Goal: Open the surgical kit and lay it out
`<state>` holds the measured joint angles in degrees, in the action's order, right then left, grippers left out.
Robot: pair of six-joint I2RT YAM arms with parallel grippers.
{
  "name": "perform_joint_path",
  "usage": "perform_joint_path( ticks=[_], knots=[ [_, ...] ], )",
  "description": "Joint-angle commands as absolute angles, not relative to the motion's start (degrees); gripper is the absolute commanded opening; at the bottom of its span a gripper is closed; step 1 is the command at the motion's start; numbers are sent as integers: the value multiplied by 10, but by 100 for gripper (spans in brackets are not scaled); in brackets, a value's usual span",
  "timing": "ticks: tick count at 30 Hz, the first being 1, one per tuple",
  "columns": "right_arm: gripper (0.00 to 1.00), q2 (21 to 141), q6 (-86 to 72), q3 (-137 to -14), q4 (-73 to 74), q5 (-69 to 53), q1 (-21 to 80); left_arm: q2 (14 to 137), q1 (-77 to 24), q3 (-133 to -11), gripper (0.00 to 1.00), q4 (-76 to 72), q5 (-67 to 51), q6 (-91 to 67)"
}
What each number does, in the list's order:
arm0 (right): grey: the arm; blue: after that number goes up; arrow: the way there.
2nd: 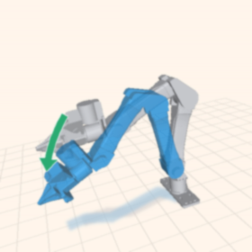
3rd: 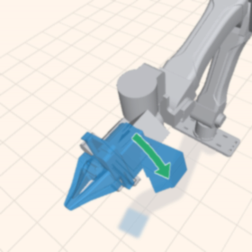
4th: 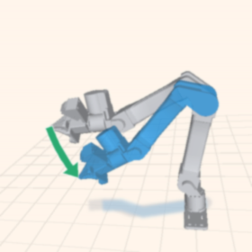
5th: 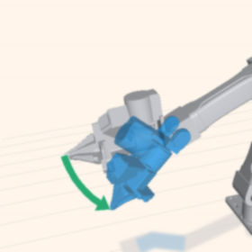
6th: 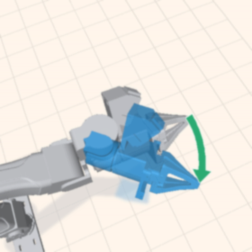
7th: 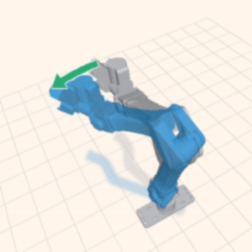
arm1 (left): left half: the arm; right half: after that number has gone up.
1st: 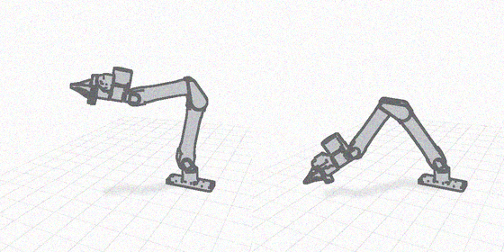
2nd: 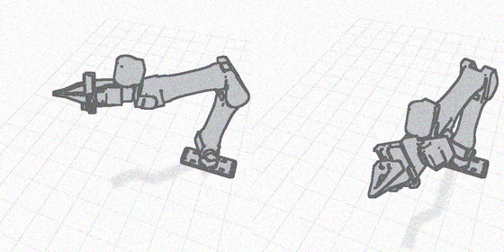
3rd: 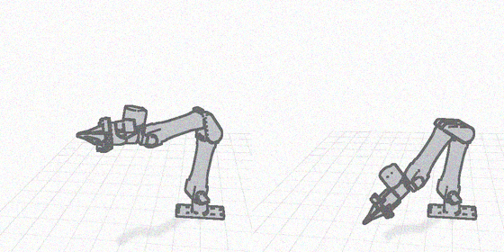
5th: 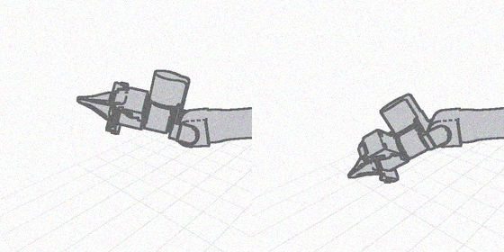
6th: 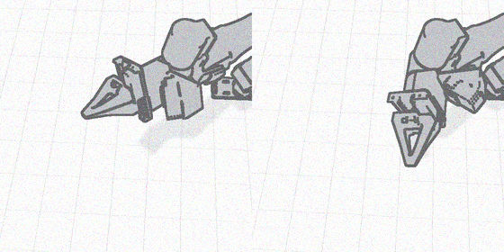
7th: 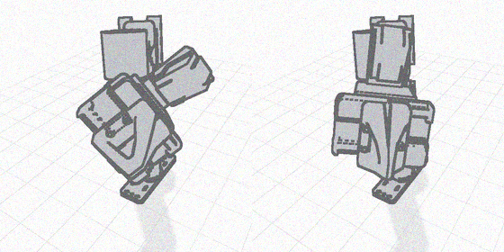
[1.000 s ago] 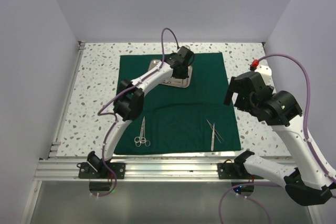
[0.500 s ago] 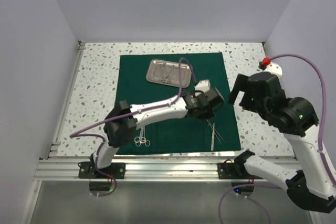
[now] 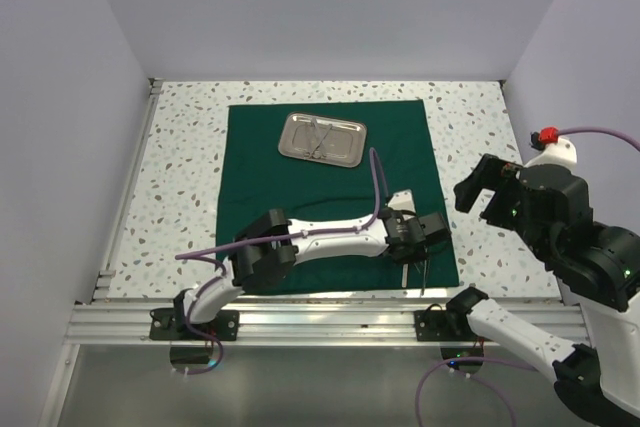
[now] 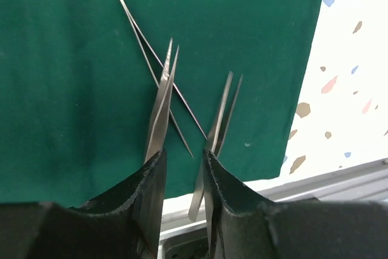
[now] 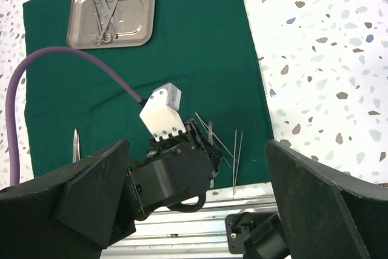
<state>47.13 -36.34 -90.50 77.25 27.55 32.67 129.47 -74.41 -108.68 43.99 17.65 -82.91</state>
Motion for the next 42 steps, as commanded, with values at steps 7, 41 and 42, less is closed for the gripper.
perform_joint_path(
  ticks=[7, 41, 42],
  knots=[
    [98, 491, -370, -912, 892, 272, 326, 1197, -676, -1099, 37, 489, 234, -756],
    [96, 613, -599, -847, 831, 283, 326, 1419, -233, -1281, 41, 366, 84, -232],
    [96, 616, -599, -847, 830, 284, 326, 1419, -233, -1271, 41, 365, 83, -231]
  ],
)
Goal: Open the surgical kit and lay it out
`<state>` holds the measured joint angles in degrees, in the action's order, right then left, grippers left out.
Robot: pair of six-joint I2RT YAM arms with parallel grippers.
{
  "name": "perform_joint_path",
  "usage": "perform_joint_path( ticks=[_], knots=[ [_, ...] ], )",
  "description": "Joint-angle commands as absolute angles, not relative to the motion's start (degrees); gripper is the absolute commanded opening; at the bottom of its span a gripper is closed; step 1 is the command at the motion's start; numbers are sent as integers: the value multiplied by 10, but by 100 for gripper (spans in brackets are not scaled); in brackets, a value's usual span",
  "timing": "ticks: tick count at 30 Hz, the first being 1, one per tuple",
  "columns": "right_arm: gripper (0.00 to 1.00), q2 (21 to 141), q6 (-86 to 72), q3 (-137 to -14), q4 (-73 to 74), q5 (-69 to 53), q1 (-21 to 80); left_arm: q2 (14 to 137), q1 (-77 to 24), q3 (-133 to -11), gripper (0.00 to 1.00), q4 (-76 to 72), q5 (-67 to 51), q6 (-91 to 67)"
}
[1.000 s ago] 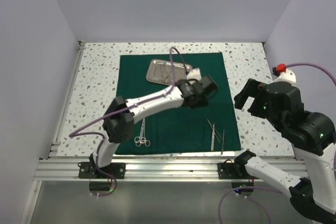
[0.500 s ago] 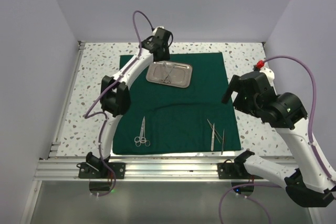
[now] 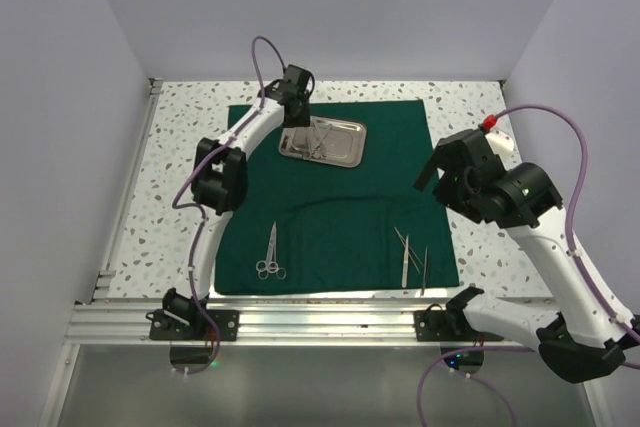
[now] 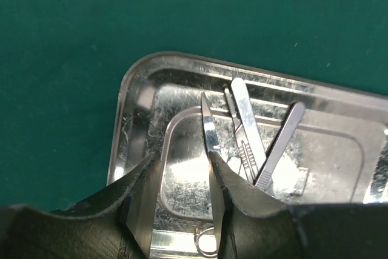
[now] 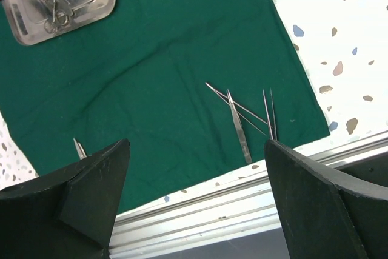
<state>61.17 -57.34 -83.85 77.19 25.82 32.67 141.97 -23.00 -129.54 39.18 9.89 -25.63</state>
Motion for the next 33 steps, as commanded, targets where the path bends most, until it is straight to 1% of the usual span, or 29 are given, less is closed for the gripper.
perform_joint_path(
  ticks=[1, 12, 19, 24, 29, 33],
  knots=[
    [96, 619, -599, -846, 828, 284, 325, 1419, -235, -1266, 41, 363, 82, -230],
    [96, 617, -599, -814, 817, 272, 326, 1434, -240, -1265, 41, 358, 69, -226],
    [96, 604, -598, -795, 815, 272, 326, 1395, -248, -1230, 40, 333, 77, -231],
    [97, 589, -593, -774, 813, 272, 325, 1381, -258, -1234, 40, 336, 87, -234],
    [98, 577, -579, -769, 814, 276, 326, 1396, -265, -1252, 39, 363, 99, -240],
    [98, 573, -566, -769, 816, 281, 325, 1376, -272, -1221, 38, 353, 115, -246]
  ],
)
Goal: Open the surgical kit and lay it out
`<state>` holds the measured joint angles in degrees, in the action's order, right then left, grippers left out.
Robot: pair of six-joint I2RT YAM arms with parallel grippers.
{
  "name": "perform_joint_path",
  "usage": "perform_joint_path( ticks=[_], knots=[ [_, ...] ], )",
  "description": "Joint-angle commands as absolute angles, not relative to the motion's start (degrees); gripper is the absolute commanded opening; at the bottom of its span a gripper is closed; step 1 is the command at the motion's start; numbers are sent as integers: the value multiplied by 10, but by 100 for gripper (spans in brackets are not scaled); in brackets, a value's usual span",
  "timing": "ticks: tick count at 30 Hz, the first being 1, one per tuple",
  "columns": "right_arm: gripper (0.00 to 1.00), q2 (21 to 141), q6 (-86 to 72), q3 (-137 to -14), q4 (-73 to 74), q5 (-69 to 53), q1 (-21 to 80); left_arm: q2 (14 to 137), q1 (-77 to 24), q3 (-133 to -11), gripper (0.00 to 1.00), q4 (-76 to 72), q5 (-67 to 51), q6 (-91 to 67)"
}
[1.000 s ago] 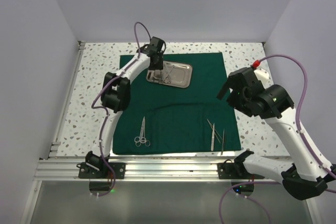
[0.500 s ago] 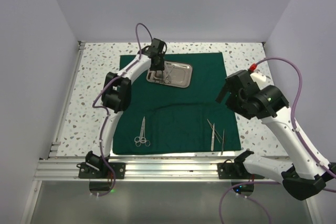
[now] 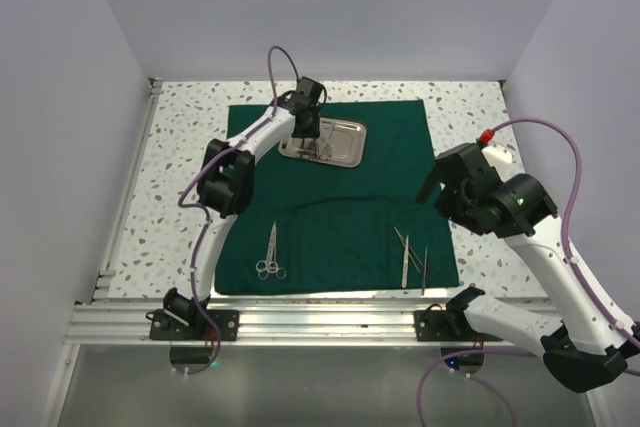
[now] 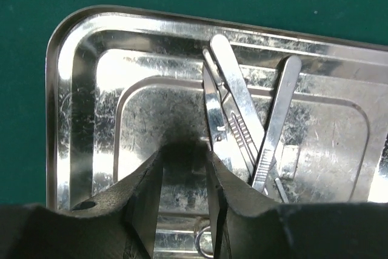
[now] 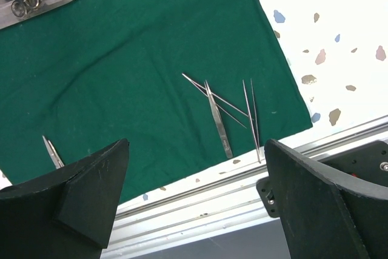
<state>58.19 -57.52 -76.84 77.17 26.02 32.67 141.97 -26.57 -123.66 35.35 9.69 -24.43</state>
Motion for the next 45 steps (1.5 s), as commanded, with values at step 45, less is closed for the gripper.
perform_joint_path(
  ticks=[45],
  knots=[
    [98, 617, -347, -800, 751, 320, 319, 1427, -294, -1201, 35, 440, 209, -309]
  ],
)
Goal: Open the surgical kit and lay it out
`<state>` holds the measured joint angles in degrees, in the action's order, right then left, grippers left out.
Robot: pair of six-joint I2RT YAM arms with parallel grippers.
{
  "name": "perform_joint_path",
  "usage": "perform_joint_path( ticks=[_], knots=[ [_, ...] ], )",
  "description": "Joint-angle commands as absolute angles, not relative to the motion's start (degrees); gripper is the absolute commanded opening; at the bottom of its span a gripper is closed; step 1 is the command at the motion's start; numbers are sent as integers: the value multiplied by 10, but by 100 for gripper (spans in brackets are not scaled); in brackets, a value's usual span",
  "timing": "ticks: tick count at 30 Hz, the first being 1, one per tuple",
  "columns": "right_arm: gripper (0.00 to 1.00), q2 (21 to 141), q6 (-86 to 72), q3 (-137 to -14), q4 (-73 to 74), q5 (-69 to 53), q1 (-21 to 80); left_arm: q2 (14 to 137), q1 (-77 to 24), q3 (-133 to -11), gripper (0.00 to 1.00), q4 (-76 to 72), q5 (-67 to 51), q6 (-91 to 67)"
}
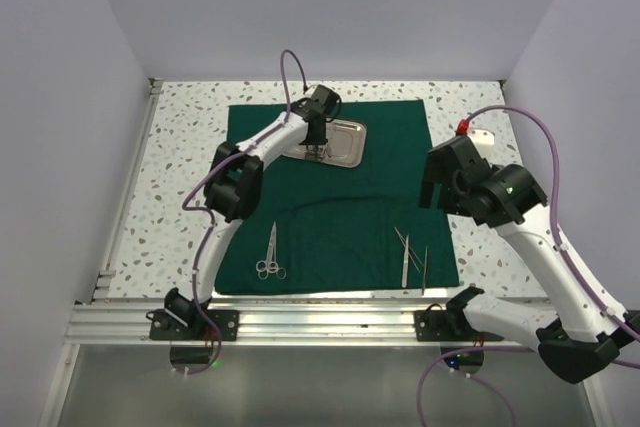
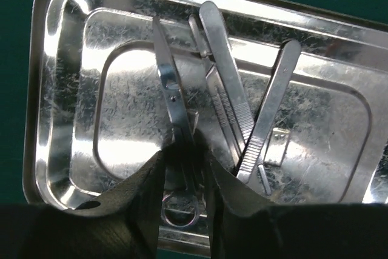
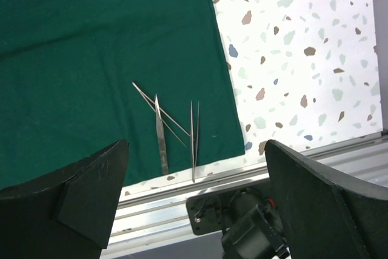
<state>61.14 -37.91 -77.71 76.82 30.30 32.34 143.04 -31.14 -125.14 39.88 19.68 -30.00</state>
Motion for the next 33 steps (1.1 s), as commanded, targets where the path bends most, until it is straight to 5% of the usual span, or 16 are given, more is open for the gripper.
perform_joint_path(
  ticks=[1, 7, 17, 25, 33],
  knots=[
    [98, 618, -344, -799, 748, 319, 318, 1406, -283, -1179, 35, 436, 211, -310],
    [98, 636, -323, -798, 724, 304, 306, 1379, -248, -1085, 33, 431, 217, -304],
    [98, 644, -317, -802, 722, 287, 294, 1401, -230, -1093, 32, 433, 173, -303],
    [98, 634, -323, -795, 733, 282, 286, 1422, -222, -1075, 0, 417, 120, -302],
    [99, 632, -328, -788, 723, 273, 282, 1378, -222, -1148, 0, 426, 119, -267]
  ],
)
